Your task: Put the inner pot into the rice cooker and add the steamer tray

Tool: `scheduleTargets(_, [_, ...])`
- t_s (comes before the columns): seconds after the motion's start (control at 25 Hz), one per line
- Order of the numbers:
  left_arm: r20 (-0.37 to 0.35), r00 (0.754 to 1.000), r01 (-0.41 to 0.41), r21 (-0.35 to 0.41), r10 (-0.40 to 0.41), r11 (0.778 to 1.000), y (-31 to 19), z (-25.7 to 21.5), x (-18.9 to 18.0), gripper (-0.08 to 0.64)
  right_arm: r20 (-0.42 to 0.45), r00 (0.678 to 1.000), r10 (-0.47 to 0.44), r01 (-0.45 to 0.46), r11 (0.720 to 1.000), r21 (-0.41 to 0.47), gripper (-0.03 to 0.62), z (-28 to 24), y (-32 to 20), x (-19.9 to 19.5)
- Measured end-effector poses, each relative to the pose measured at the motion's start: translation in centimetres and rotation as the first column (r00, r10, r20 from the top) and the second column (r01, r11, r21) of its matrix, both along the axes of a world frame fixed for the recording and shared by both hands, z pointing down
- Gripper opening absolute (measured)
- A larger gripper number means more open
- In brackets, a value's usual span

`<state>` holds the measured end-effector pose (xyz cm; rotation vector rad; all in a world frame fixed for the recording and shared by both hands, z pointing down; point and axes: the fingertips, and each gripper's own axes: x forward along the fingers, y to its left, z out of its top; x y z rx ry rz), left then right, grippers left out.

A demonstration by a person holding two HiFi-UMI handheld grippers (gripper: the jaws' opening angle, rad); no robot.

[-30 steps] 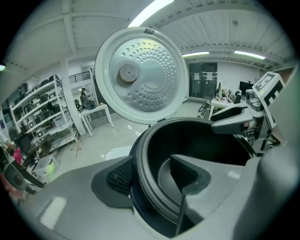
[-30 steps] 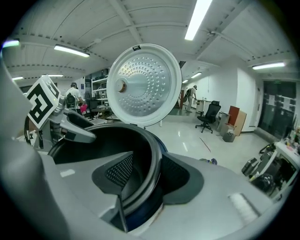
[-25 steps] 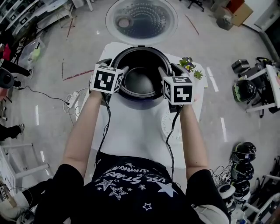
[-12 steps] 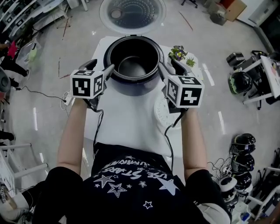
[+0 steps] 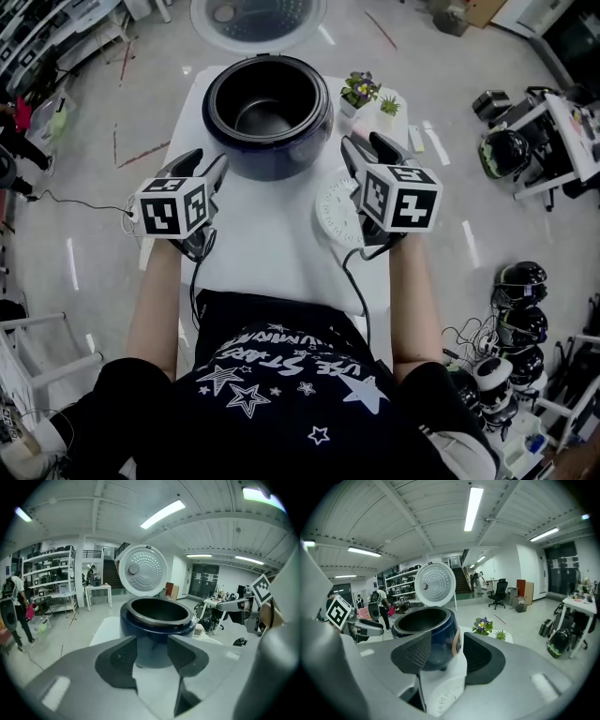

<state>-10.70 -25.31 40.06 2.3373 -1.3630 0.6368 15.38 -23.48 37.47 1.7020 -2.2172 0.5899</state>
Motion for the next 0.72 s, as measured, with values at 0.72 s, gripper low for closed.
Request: scheduleTargets(0.72, [-0.031, 0.969, -0.249, -0.122, 0.247, 0.961, 7.6, 7.4, 10.3, 0.106, 0.185, 0.977, 0.107, -0.048, 0.954, -0.296, 0.357, 8.6, 7.6, 8.5])
